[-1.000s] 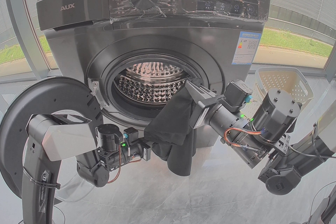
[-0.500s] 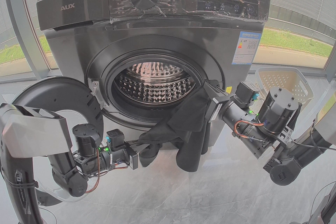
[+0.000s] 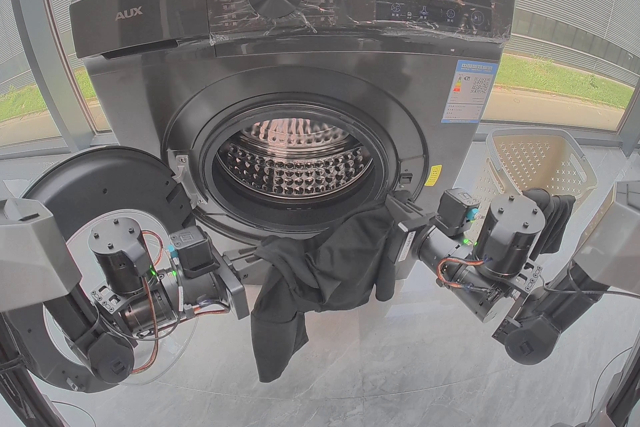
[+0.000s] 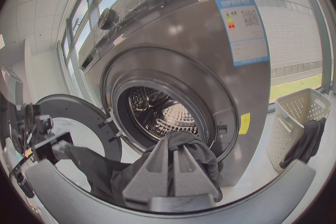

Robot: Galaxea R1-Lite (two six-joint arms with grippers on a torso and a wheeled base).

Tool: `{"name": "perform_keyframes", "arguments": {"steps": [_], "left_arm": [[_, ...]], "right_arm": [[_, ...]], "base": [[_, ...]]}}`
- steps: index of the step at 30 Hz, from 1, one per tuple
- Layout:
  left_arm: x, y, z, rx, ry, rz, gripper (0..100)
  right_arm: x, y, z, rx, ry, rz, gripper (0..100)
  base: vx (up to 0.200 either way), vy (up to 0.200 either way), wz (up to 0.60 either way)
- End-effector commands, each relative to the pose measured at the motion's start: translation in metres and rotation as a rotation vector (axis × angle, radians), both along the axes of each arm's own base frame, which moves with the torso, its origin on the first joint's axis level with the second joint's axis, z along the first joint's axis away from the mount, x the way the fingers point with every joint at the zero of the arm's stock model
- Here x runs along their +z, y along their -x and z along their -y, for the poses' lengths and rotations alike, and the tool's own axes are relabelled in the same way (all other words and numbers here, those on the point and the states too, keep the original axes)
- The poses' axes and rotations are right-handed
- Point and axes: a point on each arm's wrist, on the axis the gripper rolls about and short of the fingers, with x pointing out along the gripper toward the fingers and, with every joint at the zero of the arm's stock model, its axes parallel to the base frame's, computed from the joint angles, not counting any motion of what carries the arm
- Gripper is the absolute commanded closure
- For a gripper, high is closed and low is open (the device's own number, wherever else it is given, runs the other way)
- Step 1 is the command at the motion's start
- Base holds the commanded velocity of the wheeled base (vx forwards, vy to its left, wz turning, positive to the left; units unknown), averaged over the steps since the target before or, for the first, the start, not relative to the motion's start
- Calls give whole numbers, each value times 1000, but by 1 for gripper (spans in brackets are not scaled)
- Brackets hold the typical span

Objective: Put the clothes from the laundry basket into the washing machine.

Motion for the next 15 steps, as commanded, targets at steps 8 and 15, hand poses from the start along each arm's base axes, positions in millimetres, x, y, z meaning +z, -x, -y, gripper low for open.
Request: {"name": "perform_keyframes", "arguments": {"steps": [8, 15], "left_arm": [[32, -9, 10, 83, 102, 93, 100], [37, -6, 14, 87, 122, 100, 100]], "right_arm": [[-34, 4, -5, 24, 67, -94, 100], [-41, 9, -4, 19, 89, -129, 0]], "base": [[0, 0, 0], [0, 0, 0]]}}
